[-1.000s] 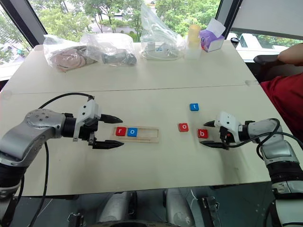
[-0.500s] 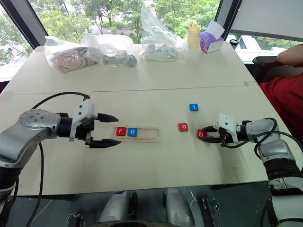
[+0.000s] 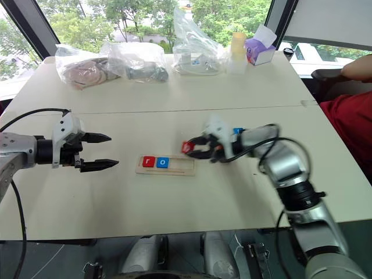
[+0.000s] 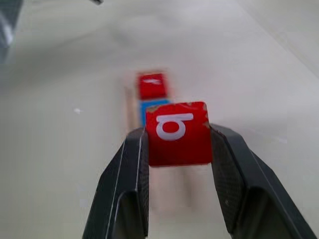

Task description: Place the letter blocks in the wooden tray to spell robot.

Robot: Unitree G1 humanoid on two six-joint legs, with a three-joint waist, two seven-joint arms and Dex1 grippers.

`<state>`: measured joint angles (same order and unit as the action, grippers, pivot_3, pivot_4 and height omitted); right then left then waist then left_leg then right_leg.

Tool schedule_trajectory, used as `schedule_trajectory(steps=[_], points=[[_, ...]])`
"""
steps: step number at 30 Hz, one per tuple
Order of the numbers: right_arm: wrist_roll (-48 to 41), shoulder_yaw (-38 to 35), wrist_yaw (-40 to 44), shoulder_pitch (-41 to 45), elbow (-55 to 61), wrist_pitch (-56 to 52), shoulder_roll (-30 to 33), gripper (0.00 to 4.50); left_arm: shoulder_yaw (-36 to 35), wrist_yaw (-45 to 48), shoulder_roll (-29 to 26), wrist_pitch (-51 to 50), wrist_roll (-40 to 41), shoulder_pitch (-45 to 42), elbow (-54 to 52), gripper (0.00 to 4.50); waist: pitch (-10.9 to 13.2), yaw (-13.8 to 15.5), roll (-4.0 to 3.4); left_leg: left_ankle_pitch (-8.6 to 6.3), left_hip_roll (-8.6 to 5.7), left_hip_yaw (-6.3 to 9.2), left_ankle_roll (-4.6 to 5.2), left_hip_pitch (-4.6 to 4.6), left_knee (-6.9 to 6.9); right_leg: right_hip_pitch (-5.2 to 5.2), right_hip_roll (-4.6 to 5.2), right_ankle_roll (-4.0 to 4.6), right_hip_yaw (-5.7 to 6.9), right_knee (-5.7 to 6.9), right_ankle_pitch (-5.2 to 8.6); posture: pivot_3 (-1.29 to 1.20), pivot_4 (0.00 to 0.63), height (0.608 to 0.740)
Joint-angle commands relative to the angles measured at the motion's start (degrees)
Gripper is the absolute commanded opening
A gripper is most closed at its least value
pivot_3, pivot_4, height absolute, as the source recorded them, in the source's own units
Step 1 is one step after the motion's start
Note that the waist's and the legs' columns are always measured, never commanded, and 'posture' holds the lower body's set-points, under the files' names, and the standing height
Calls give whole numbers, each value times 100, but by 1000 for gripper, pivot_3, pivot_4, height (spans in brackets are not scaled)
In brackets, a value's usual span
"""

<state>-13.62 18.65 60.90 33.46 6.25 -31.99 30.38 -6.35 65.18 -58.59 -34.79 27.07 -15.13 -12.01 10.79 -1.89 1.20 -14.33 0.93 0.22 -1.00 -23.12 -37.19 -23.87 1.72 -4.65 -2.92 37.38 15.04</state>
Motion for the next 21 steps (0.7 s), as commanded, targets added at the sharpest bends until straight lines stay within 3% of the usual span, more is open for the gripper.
schedule_trajectory(steps=[1, 21], points=[[518, 316, -237, 196, -309, 359, -106, 1146, -224, -86, 16, -142, 207, 192, -465, 4500, -1, 14, 2, 1, -1, -2, -2, -24, -10, -21, 2, -10, 0, 1, -7, 0, 150, 740], [1120, 775, -170, 520, -998, 290, -498, 1146, -287, -578, 170, -89, 116, 412, -638, 4500, -1, -65, 4, 4, 0, -8, -7, -32, -9, -43, -7, -26, -2, 14, -18, 0, 150, 740]])
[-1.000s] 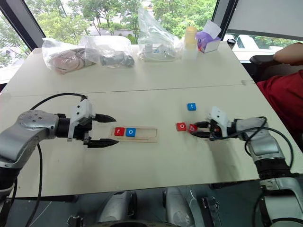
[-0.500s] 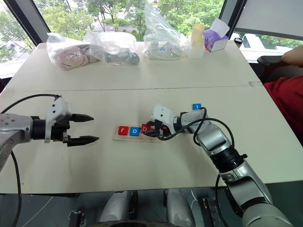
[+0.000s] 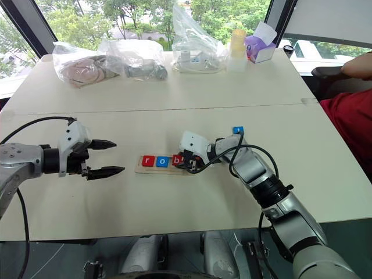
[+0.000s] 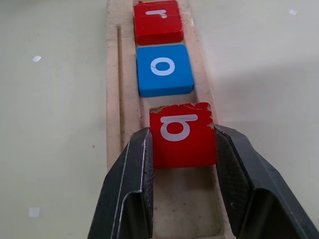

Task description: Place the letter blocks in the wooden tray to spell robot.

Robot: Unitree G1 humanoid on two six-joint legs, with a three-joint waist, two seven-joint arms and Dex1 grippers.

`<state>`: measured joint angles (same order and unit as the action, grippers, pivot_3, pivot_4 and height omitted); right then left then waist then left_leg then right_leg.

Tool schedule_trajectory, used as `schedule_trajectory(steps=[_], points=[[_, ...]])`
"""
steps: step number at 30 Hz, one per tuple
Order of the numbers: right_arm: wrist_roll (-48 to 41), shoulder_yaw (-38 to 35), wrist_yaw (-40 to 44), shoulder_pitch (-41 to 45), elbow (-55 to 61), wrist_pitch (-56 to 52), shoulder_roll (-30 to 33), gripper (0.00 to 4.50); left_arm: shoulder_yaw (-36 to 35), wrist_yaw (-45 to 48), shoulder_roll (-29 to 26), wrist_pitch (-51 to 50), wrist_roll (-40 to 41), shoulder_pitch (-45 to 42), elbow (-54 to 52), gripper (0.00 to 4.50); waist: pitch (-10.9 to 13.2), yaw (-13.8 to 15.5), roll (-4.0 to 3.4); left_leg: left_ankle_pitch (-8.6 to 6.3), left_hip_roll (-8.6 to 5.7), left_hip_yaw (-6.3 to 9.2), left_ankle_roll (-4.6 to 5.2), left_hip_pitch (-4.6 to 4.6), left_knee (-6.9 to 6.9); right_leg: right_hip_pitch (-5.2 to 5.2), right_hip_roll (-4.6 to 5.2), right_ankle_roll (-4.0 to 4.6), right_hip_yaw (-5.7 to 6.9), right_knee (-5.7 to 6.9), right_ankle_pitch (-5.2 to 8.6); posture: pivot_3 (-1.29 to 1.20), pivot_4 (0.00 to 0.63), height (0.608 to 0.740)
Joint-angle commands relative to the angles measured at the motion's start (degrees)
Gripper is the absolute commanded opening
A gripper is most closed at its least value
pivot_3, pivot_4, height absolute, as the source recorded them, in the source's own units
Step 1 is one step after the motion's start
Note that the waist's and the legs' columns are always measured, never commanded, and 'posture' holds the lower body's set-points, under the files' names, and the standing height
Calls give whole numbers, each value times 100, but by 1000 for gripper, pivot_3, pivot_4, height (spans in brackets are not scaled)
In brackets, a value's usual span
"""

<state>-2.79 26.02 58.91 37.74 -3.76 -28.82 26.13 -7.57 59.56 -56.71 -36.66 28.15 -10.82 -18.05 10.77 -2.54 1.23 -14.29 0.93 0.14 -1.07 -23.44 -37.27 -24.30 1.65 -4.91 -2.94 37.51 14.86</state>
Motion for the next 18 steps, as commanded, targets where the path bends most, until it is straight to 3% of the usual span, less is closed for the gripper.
schedule_trajectory(steps=[1, 18], points=[[33, 37, 34, 101, 4, -41, -103, 1146, -159, -19, -14, 101, 1, -26, -31, 4500, 0, 2, 0, 0, 0, 0, 0, 1, 0, 0, 0, 0, 0, 1, 0, 0, 150, 740], [83, 197, 118, 94, 99, -7, -372, 1146, -85, -150, 48, 161, -181, 24, -13, 4500, 0, 0, 0, 0, 0, 1, 0, 1, 2, 0, -1, 0, 1, 2, -1, 0, 150, 740]])
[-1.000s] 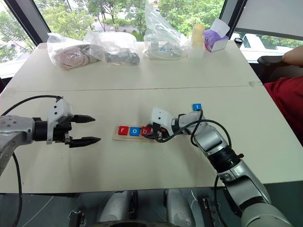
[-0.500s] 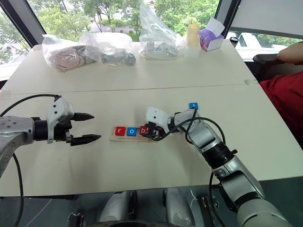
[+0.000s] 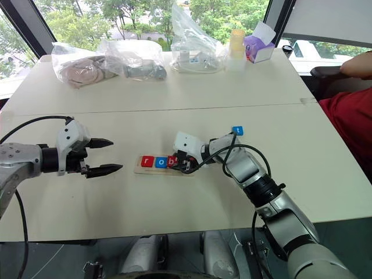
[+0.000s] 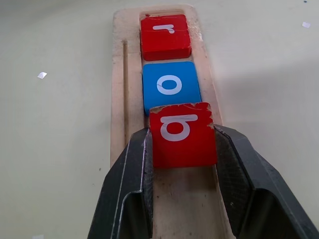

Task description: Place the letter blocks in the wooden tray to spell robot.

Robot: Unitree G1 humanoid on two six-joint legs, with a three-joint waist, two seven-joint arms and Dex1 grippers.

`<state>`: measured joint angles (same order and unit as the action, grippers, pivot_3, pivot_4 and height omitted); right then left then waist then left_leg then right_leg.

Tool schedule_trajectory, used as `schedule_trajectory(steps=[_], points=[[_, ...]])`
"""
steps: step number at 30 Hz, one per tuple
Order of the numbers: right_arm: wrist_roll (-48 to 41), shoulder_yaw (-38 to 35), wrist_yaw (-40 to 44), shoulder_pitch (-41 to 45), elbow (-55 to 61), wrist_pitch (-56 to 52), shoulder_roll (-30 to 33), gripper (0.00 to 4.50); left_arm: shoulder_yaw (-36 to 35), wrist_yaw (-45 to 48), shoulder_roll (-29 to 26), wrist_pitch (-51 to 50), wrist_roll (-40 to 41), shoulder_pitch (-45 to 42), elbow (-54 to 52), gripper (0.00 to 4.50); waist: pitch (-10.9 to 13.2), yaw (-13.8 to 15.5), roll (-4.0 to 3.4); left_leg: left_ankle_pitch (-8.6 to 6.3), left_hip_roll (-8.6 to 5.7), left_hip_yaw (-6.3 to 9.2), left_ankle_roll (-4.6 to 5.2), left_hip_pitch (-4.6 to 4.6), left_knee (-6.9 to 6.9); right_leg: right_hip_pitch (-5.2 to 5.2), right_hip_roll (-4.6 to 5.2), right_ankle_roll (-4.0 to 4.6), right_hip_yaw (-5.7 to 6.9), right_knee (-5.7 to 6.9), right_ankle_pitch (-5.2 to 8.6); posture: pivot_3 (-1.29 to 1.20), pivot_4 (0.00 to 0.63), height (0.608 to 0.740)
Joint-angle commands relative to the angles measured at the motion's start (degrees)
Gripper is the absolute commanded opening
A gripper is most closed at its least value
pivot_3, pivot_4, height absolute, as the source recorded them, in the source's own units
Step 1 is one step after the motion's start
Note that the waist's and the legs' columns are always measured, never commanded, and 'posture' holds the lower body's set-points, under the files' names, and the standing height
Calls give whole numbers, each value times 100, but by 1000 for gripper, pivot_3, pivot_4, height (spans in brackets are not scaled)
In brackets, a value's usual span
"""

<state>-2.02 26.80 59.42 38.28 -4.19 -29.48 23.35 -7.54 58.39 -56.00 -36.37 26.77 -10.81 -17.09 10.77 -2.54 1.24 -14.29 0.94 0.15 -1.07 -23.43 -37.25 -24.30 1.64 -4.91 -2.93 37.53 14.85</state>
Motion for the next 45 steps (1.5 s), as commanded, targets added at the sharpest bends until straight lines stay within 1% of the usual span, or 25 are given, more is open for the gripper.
schedule_trajectory(steps=[1, 11, 31, 33, 34, 36, 38, 43, 45], points=[[24, 123, 57, 42, 143, 69, -107, 1146, -89, -33, -22, 141, -56, 31, -107, 4500, 0, 1, 0, 0, 0, 0, 0, 0, 0, 0, 0, 0, 0, 0, 0, 0, 150, 740], [162, 186, -11, 187, 6, 130, -385, 1146, -33, -73, 38, 186, -99, -21, -76, 4500, 0, 4, 0, 0, 0, 1, 0, 0, 0, 0, 1, 0, 0, 0, 0, 0, 150, 740], [218, 116, -102, 257, -30, -31, -374, 1146, 121, -117, 134, 261, -231, -63, -38, 4500, 0, 4, 0, 0, 0, 1, 0, 0, 0, 0, 2, 0, 1, 0, -1, 0, 150, 740], [195, 106, -107, 238, 12, -66, -388, 2186, 115, -118, 141, 248, -227, -48, -62, 4500, 0, 4, 0, 0, 0, 1, 0, 0, 0, 0, 2, 0, 0, 0, -1, 0, 150, 740], [186, 95, -121, 235, 27, -79, -401, 2567, 112, -115, 141, 246, -228, -43, -67, 4500, 0, 4, 0, 0, 0, 1, 0, 0, 0, 0, 2, 0, 1, 0, -1, 0, 150, 740], [181, 43, -191, 253, 35, -72, -435, 3592, 116, -112, 142, 250, -240, -47, -57, 4500, 0, 3, 0, 0, 0, 1, 0, 0, 0, 0, 2, 0, 1, 0, -1, 0, 150, 740], [171, -36, -249, 300, 45, -51, -443, 4465, 123, -109, 142, 256, -253, -57, -39, 4500, 0, 4, 0, 0, 0, 1, 0, 0, 0, 0, 2, 0, 0, 0, -1, 0, 150, 740], [-32, -487, -486, 270, 389, -306, -413, 4465, 96, -118, 143, 223, -224, -25, -100, 4500, 0, 6, 0, 0, 0, 1, 0, 0, 0, 0, 2, 0, 0, 0, -1, 0, 150, 740], [-173, -758, -630, 146, 702, -515, -377, 4465, 85, -120, 163, 188, -180, -11, -135, 4500, 0, 7, 0, 0, 0, 2, 0, 0, 1, 0, 3, 0, 0, 0, -1, 0, 150, 740]])
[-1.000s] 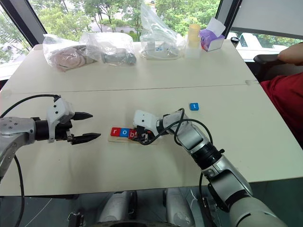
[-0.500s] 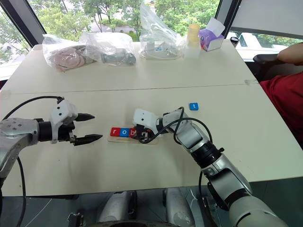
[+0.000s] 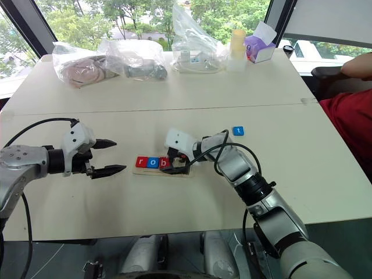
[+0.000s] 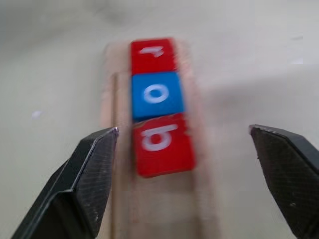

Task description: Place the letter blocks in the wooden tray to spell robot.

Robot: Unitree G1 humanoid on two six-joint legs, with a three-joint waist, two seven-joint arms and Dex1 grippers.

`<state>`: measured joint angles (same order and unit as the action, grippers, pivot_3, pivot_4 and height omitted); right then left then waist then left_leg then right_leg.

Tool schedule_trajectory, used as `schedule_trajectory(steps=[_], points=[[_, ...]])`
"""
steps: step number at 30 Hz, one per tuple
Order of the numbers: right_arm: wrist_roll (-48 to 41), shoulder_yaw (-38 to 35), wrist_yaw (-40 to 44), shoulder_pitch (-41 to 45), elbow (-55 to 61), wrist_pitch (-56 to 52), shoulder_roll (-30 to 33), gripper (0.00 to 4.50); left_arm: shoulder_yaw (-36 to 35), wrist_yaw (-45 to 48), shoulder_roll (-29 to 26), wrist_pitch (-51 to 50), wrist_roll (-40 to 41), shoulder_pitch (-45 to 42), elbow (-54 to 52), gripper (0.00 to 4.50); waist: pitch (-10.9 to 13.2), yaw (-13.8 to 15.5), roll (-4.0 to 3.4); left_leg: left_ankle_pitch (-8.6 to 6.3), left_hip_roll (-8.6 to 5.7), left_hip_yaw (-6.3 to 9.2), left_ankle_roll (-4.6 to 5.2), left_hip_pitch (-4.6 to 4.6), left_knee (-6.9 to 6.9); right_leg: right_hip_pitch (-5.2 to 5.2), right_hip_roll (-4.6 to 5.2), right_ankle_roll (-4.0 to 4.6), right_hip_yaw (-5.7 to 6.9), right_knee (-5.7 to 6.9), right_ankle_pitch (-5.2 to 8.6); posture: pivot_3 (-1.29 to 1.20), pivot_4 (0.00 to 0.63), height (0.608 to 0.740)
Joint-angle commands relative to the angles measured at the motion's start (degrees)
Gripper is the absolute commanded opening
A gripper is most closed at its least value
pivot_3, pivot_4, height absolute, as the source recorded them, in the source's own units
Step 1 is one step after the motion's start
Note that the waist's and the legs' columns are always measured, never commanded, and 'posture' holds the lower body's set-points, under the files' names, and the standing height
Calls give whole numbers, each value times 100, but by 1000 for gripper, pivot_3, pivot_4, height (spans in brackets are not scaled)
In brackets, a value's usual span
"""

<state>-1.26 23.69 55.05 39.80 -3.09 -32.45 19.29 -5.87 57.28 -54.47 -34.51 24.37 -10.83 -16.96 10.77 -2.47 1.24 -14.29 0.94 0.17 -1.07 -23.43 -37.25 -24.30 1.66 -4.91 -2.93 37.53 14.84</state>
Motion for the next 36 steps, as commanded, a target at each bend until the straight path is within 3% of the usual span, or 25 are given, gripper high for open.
schedule_trajectory(steps=[1, 8, 24, 32, 36], points=[[-322, -543, -232, -72, 749, -346, 44, 4465, -79, -13, 17, -3, 66, -9, -150, 4500, 0, 3, 0, 0, 0, 0, 0, 0, 0, 0, 1, 0, 0, 0, 0, 0, 150, 740], [-536, -345, -383, -617, 1378, -520, -80, 4465, 57, -12, 105, 35, 10, -116, -59, 4500, 0, -6, 0, 0, 0, 1, 0, 0, 4, 0, 1, 0, 0, 0, 0, 0, 150, 740], [-477, 213, 133, -664, 384, 363, -10, 4465, -18, 4, 48, 115, -60, 8, -17, 4500, 0, -6, 0, 1, 0, 0, -1, 1, 2, 0, -2, 1, 0, 0, -1, 0, 150, 740], [-479, 222, 261, -750, 471, 302, 17, 4465, 1, -31, 74, 134, -84, 3, -3, 4500, 0, -1, 0, 1, 0, 0, -1, 1, 2, -1, -2, 1, 0, 0, -1, 0, 150, 740], [-420, -179, -221, -608, 448, 333, -73, 4465, 3, -15, 82, 129, -82, -60, 11, 4500, 0, -2, 0, 1, 0, 0, -1, 1, 2, -1, -2, 1, 0, 0, -1, 0, 150, 740]])
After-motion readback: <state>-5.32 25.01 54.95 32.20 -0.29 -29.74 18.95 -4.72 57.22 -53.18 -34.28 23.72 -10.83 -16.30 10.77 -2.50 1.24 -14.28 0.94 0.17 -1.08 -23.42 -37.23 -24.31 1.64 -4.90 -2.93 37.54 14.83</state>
